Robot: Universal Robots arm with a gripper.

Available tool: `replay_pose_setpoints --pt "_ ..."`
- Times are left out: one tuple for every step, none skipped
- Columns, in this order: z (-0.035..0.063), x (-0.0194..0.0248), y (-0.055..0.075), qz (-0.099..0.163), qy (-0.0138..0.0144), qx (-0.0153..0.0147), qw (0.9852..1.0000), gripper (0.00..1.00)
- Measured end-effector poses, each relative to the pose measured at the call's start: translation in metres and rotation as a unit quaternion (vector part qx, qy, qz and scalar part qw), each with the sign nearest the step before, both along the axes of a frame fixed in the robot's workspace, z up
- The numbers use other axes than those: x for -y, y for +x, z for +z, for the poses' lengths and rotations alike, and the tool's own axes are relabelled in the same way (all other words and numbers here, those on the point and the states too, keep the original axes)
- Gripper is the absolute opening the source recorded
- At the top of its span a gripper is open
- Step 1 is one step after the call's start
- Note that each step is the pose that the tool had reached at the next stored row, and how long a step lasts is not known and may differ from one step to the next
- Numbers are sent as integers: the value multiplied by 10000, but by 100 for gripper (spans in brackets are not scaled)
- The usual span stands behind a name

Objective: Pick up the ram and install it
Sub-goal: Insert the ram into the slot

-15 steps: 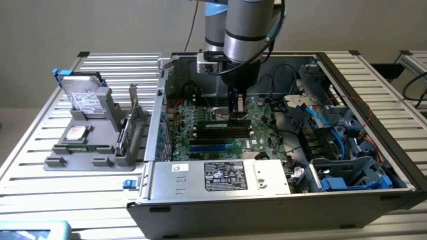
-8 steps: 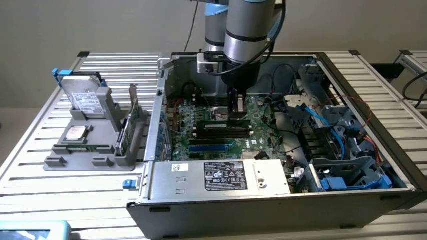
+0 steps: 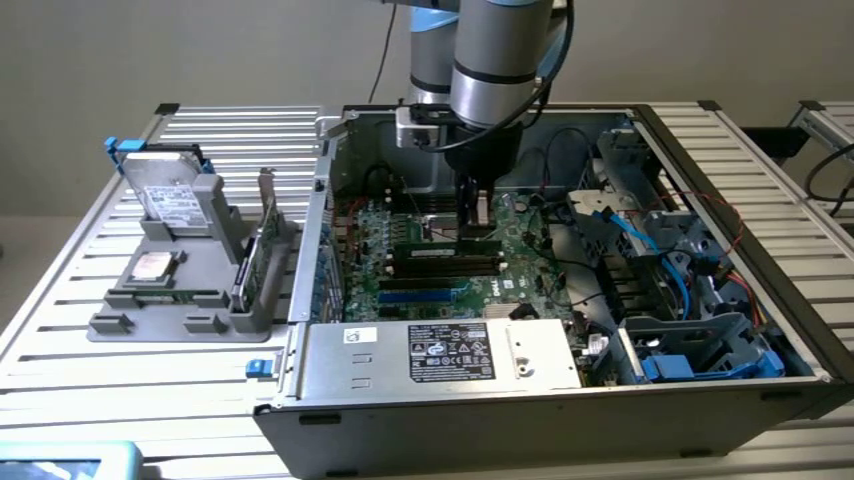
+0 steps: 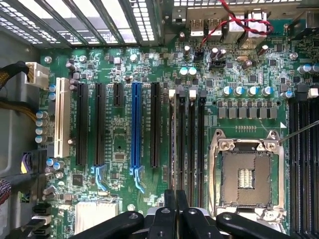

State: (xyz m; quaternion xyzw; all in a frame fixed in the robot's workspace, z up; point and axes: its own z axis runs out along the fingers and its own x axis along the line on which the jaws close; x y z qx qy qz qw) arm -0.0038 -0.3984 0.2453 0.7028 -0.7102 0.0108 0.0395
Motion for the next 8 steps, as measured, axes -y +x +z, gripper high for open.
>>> replay_pose_setpoints --pt "-4 0 1 3 -5 0 10000 12" --pt "-5 0 1 5 -16 -1 10000 12" --pt "-7 0 1 7 -25 -4 10000 12" --pt "-8 0 1 8 -32 -12 10000 12" --pt "-7 0 1 10 -35 -25 10000 12" --pt "-7 0 0 9 -34 -26 10000 12" --pt "-7 1 0 9 -35 -27 10000 12" --pt "-8 1 0 9 -34 -27 10000 12"
